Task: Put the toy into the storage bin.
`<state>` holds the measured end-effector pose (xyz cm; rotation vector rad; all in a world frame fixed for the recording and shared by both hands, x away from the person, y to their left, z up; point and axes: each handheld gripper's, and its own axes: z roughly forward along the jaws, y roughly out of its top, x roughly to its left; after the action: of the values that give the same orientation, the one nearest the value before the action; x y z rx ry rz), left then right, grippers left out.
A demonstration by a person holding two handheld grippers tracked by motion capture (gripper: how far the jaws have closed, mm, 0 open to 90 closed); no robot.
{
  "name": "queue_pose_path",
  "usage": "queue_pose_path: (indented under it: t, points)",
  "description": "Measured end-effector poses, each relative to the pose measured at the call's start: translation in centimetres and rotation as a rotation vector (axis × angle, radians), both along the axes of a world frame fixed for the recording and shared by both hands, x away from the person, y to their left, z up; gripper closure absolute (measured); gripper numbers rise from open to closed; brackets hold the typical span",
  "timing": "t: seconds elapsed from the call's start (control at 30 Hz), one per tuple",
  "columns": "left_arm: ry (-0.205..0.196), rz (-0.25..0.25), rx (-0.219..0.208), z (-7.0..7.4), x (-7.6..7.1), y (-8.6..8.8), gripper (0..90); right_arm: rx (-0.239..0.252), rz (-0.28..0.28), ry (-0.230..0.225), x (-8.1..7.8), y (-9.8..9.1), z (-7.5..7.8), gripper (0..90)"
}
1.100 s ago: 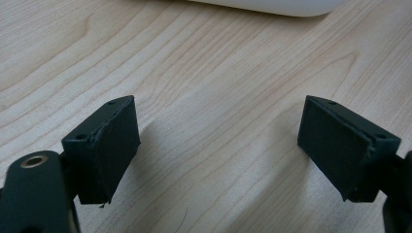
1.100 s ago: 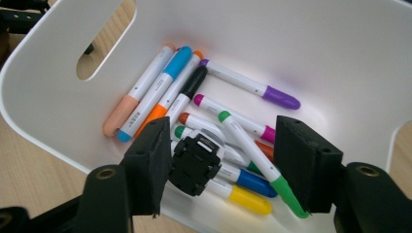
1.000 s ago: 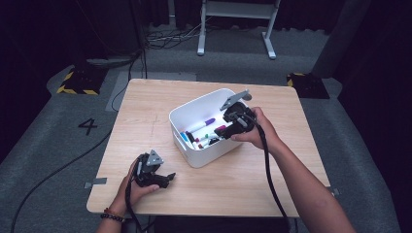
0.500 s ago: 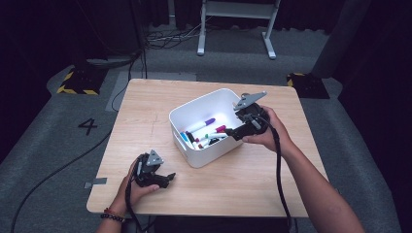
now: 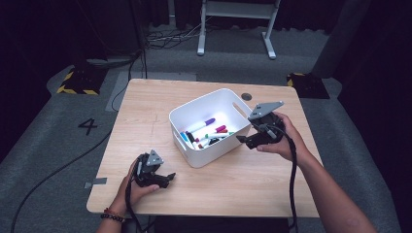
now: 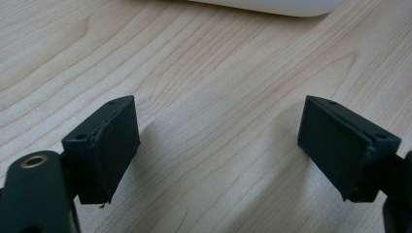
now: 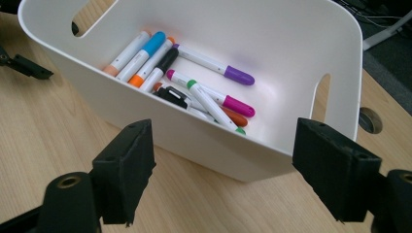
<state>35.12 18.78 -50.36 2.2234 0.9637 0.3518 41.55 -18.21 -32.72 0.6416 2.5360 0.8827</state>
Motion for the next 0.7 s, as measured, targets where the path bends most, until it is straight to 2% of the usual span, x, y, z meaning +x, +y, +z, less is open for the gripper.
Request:
queue_pose_path:
  t: [0.07,0.13,0.3,0.7]
  points:
    - [0.000,0.000,0.000,0.0,0.0,0.0,15.2,0.012,-0.004,0.002,-0.3,-0.4,-0.3,23.5]
    - [0.000,0.000,0.000,0.0,0.0,0.0,15.2,-0.006,-0.002,-0.006,-0.6,-0.8,-0.5,23.5]
    - [0.000,0.000,0.000,0.0,0.0,0.0,15.2,-0.010,-0.003,0.000,-1.1,-1.8,-1.2,23.8]
    - [0.000,0.000,-0.001,0.0,0.0,0.0,15.2,-0.039,-0.044,-0.005,-2.5,-4.2,-3.2,24.1]
